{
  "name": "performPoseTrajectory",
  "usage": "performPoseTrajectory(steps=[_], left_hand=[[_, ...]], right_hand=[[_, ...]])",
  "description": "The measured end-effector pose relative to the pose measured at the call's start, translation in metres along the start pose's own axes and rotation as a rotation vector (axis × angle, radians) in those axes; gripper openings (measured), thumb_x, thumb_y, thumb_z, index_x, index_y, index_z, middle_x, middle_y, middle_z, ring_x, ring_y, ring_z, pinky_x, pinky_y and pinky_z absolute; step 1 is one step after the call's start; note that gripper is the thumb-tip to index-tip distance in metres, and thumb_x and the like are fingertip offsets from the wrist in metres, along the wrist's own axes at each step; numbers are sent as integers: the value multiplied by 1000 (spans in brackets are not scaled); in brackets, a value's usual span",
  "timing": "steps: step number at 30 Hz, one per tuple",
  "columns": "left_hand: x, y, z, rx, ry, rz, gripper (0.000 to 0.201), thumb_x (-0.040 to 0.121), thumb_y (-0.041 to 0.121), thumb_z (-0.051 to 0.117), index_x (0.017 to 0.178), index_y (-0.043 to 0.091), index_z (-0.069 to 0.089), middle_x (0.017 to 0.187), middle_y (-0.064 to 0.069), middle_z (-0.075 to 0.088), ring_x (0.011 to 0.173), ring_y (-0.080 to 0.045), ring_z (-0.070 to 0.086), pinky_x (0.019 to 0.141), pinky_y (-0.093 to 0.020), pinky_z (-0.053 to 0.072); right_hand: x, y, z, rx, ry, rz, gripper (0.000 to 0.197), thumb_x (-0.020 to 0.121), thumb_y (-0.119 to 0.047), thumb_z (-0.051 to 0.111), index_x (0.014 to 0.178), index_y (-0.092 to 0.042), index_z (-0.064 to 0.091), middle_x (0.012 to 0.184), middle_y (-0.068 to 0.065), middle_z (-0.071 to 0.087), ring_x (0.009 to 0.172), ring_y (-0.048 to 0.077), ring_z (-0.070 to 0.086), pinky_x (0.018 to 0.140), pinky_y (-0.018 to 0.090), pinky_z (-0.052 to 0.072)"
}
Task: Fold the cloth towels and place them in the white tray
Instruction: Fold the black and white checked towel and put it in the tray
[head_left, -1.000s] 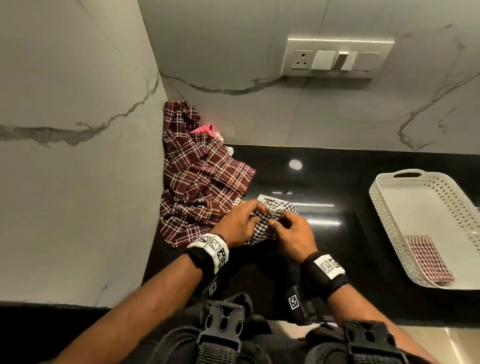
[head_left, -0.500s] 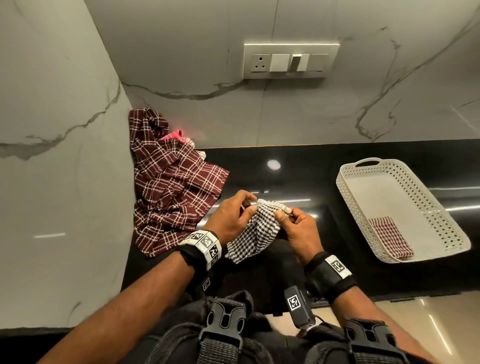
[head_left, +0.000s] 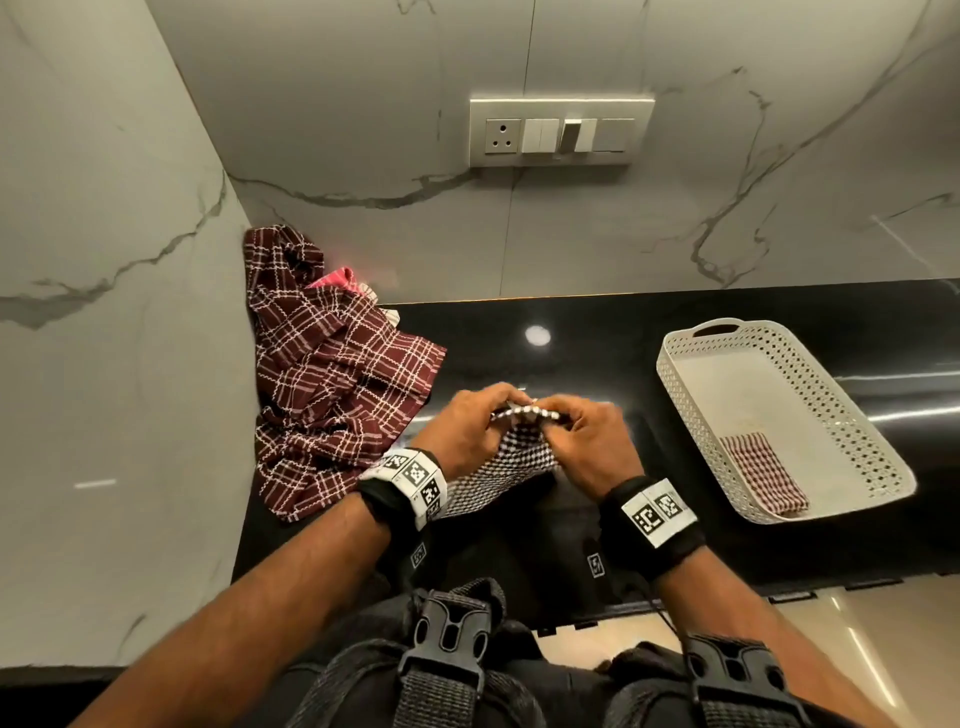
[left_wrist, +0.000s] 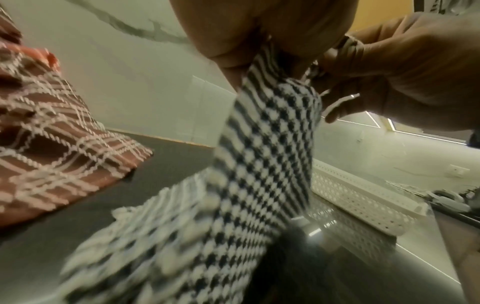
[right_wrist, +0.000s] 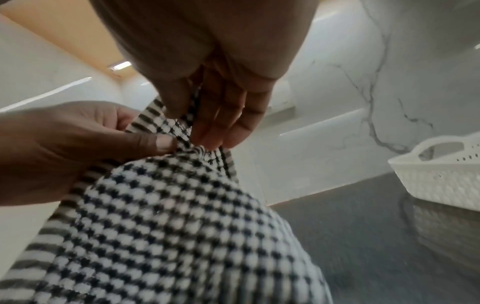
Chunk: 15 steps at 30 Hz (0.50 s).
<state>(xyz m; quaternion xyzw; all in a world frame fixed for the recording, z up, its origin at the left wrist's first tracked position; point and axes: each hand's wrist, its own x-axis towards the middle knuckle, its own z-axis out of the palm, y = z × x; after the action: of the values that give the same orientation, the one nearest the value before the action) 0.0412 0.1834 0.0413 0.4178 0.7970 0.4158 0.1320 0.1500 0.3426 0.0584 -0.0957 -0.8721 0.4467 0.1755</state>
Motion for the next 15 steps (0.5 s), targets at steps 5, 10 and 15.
performPoseTrajectory(steps=[5, 10, 15], left_hand=[[20, -3, -45, 129, 45, -116, 11, 95, 17, 62, 101, 21, 71, 94, 8, 69, 87, -6, 63, 83, -29, 52], [31, -13, -79, 256, 2, -218, 13, 96, 25, 63, 104, 22, 72, 101, 1, 72, 90, -13, 64, 90, -37, 53], [41, 10, -86, 146, -24, -93, 25, 94, 29, 66, 119, 25, 65, 105, 11, 70, 96, -5, 65, 91, -33, 55]], right_hand=[[39, -10, -31, -23, 265, -71, 17, 92, -28, 67, 84, -13, 67, 87, 0, 64, 81, 20, 62, 71, 38, 55], [53, -26, -45, 167, 164, -79, 11, 96, -20, 63, 90, -11, 67, 83, 1, 68, 78, 11, 65, 68, 27, 56], [67, -42, -37, 158, 88, -134, 7, 96, -19, 64, 93, -19, 71, 88, -6, 72, 83, 8, 68, 74, 23, 56]])
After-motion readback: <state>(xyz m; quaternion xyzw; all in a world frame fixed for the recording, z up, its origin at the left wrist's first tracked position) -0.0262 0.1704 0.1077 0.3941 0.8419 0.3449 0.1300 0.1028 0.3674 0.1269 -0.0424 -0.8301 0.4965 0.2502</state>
